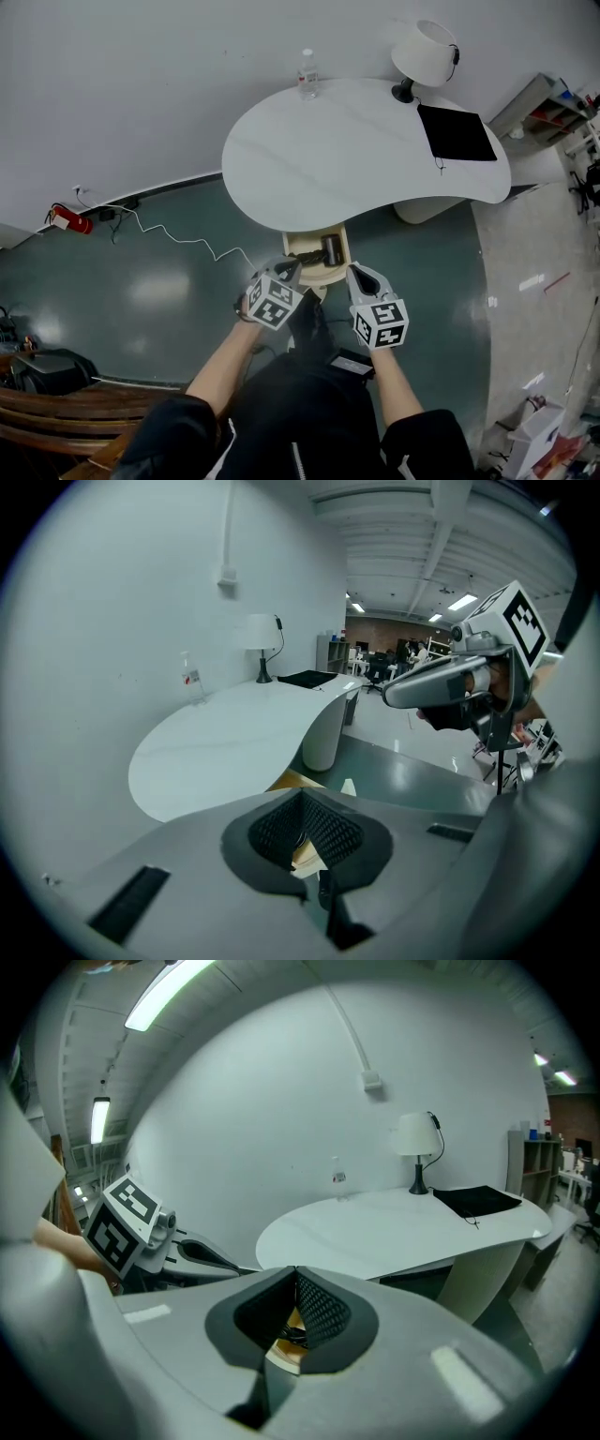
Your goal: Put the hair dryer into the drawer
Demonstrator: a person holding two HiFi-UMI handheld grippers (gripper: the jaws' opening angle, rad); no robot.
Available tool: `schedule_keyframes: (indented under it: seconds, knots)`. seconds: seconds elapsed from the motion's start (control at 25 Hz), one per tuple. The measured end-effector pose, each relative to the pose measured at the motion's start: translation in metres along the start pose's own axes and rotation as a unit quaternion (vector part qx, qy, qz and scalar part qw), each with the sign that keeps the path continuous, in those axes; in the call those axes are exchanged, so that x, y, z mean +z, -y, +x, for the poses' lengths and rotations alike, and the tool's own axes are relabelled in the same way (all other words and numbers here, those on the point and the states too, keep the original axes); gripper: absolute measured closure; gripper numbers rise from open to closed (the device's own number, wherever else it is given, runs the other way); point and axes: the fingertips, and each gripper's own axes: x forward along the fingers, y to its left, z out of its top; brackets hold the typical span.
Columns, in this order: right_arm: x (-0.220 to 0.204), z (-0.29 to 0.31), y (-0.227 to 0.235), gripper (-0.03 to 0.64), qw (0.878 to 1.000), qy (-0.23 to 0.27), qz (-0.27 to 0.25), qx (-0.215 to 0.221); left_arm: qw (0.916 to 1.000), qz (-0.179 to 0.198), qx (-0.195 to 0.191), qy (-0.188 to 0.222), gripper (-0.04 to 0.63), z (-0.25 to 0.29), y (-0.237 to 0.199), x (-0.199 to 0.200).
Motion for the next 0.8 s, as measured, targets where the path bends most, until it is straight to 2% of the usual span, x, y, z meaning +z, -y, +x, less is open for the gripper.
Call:
schedule_keyframes:
  seconds: [0.16,0.48,0.8]
  knots:
    - [0.002,-0.012,-0.012,0.614,1.0,0.011,-0.014,0.002,0.9997,0.001,0.014,0.019,0.583,-0.023,0.003,0.0]
    - [0.011,-0.042,-0.031,0.614,0.999,0.033,-0.032,-0.003,0.996,-0.025,0.04,0.076,0.583,-0.08,0.009,0.009]
    - [0.005,-0.066,-0.055,0.614,0.998,0.047,-0.039,-0.006,0.9923,-0.044,0.045,0.106,0.583,-0.115,0.025,-0.004]
